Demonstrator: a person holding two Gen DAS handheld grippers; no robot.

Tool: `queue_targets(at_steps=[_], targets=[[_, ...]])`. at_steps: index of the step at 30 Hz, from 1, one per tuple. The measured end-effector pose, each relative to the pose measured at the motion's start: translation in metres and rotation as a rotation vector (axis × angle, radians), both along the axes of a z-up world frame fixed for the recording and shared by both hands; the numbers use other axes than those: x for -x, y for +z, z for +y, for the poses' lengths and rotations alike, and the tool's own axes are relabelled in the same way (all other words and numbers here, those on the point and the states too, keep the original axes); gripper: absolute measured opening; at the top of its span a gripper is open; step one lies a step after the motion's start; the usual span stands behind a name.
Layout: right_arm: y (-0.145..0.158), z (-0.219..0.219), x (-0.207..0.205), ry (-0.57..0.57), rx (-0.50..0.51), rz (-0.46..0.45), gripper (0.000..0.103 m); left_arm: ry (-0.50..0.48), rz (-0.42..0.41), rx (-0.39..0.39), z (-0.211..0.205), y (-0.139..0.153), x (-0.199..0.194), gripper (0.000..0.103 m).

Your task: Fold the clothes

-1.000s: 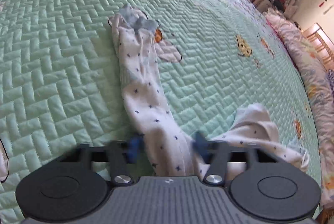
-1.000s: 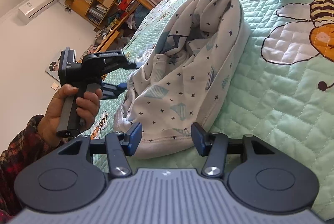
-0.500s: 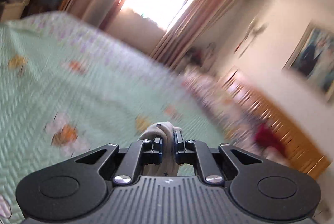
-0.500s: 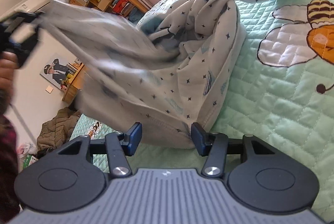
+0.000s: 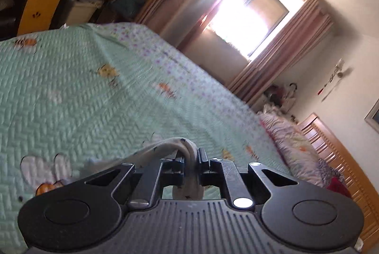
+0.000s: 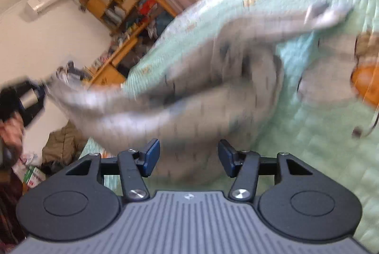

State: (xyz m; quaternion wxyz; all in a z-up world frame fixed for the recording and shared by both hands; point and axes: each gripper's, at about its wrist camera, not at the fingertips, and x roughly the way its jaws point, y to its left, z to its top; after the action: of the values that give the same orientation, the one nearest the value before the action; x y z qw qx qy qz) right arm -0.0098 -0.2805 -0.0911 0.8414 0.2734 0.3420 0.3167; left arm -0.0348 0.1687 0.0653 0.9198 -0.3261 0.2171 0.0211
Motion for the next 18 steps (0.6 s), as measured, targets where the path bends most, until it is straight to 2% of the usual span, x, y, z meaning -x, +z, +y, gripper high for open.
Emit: queue_targets(at_steps=[2,4,8,11,15,18], targets=[[0.012,-0.007,-0.005,-0.032,-0.007,-0.058,0.06,-0.038,0.002,-0.001,-0.004,-0.005,0.003,0.011],[0.025,-0.002,-0.011,-0.038,0.061,-0.136,0.063,-0.077,0.0,-0.026,-0.013,-0.004,0.005,0.011],[0.046,0.038,-0.022,0.043,0.373,-0.443,0.066,-0.131,-0.014,-0.036,-0.028,0.002,0.002,0.011],[0.04,0.075,-0.032,0.149,0.629,-0.608,0.066,-0.153,-0.04,-0.024,-0.02,0.005,0.012,0.011],[0.023,0.112,-0.037,0.24,0.868,-0.745,0.066,-0.177,-0.081,-0.016,-0.02,0.012,0.017,0.011],[0.01,0.13,-0.041,0.269,0.978,-0.834,0.064,-0.188,-0.103,-0.017,-0.023,0.02,0.022,0.011]])
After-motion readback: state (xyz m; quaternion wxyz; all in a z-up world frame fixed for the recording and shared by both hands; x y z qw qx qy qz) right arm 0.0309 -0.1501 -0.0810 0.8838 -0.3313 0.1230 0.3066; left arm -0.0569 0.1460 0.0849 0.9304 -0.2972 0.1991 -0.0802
